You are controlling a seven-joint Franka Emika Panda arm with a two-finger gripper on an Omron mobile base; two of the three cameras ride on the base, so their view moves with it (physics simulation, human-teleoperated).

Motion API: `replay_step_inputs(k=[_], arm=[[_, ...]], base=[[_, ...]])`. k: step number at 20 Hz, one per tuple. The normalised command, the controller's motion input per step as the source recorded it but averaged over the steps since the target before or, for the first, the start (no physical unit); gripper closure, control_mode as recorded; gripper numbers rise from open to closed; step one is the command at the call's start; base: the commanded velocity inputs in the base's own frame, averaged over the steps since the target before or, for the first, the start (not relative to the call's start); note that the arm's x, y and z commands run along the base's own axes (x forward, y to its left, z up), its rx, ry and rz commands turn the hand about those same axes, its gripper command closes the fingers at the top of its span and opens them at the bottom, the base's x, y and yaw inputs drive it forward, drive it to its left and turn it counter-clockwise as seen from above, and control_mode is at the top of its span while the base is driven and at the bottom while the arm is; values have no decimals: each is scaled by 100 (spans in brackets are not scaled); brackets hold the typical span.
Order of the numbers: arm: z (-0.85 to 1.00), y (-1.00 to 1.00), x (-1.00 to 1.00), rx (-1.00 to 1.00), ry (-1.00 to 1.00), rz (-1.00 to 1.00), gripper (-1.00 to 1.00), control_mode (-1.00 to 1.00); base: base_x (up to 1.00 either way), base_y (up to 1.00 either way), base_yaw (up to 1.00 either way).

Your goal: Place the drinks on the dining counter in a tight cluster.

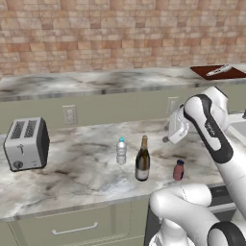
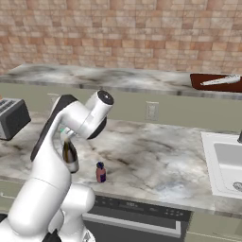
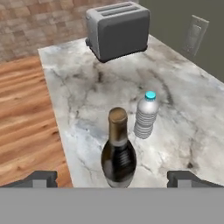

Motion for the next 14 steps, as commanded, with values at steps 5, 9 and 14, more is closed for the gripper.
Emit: replay_step_inputs(k=[5, 9, 14], arm=[[-64, -3, 0, 14, 0, 5, -100, -100], [-60, -10, 2, 29, -6, 0, -100, -100], [-46, -3, 18, 46, -16, 0, -100, -100]], base=[[0, 0, 0], [0, 0, 0], [0, 0, 0]])
